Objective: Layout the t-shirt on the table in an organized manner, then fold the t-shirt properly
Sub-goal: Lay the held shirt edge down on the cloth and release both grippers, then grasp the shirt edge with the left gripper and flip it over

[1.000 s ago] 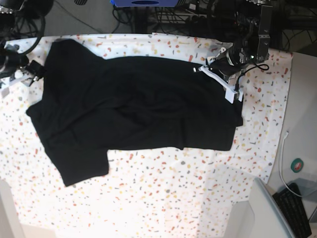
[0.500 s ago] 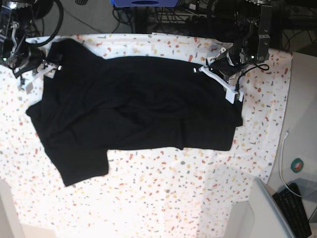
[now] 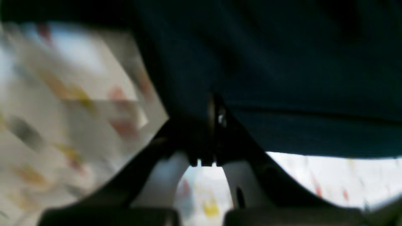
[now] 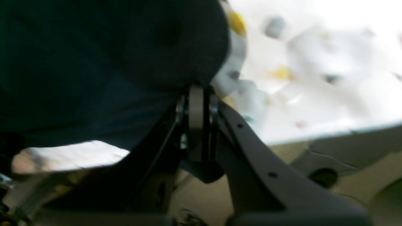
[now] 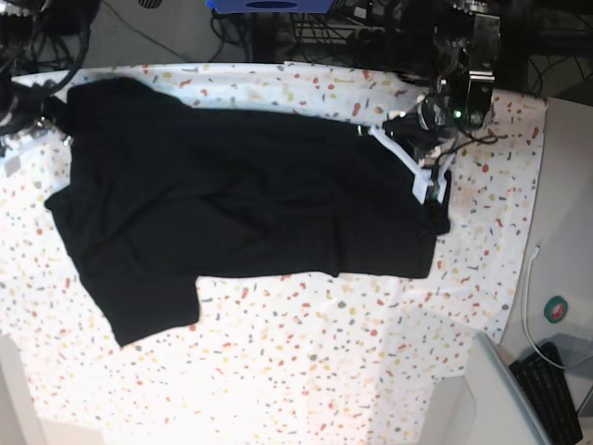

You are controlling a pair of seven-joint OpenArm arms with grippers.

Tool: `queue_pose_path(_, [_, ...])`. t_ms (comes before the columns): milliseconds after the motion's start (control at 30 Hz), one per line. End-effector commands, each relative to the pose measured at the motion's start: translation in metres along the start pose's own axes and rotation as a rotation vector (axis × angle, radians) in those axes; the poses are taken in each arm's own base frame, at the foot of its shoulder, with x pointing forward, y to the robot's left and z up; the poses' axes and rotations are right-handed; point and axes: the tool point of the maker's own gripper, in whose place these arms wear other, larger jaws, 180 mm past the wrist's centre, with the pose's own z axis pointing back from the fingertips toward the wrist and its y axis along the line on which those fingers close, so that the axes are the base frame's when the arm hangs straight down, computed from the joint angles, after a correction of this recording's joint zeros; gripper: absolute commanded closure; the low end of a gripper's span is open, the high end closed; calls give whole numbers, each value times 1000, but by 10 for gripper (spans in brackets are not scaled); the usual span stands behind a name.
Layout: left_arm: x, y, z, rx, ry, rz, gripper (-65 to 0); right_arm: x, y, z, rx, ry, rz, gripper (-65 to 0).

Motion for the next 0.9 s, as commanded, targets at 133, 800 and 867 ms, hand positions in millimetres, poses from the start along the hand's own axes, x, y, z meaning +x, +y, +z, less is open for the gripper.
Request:
queue_pose_path(133, [107,-30,-6,-9,-93,-70,0,101,24,19,27,-187,-69,0])
queue_pose_path(800, [502,-190,162,-149,-619,-232,0,445,204,285,51,-838,221,0])
queue_pose_path(867, [509,-193,185,-195,-638,-198,0,444,201,292,42,-822,222,0])
